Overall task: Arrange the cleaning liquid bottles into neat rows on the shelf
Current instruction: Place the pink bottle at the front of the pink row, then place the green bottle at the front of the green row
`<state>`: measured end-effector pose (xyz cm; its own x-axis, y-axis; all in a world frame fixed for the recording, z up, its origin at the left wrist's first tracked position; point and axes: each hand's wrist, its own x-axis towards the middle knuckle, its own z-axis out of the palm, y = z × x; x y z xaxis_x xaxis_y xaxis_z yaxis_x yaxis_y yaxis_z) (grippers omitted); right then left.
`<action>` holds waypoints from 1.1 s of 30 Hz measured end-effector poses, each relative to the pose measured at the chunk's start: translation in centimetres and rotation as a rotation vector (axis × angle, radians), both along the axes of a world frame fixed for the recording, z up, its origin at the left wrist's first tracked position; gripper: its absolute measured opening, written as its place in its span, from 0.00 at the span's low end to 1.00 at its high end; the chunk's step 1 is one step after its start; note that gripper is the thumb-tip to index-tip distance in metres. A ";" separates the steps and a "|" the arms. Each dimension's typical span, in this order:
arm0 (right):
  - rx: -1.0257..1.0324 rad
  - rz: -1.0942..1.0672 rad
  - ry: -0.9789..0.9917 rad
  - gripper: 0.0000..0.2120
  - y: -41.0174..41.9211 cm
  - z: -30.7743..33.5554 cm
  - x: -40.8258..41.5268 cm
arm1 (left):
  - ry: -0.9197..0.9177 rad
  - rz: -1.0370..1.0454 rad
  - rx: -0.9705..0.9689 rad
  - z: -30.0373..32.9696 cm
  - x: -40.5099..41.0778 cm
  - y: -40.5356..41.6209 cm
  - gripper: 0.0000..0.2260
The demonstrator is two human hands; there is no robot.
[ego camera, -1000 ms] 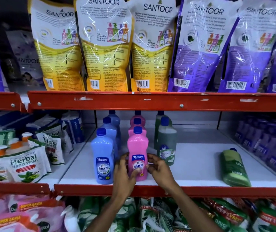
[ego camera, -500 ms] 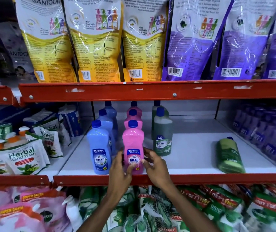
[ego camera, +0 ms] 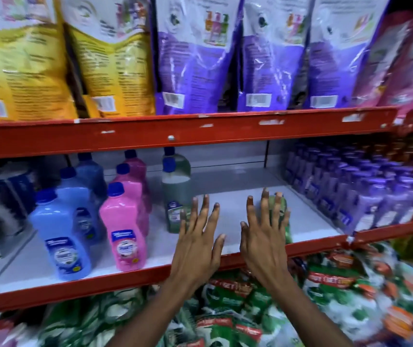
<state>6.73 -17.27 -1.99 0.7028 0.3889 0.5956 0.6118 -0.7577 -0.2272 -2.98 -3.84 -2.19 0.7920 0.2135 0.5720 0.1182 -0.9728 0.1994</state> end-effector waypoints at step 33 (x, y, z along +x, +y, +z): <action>0.762 0.536 0.705 0.21 6.1 0.1 -3.9 | -0.244 0.012 -1.062 -1.1 -2.1 4.5 0.28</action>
<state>2.82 -11.14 -1.92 0.8253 0.4459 0.3463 0.3692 0.0379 -0.9286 -5.06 0.66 -3.34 0.6768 0.6986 0.2323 -0.0298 -0.2893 0.9568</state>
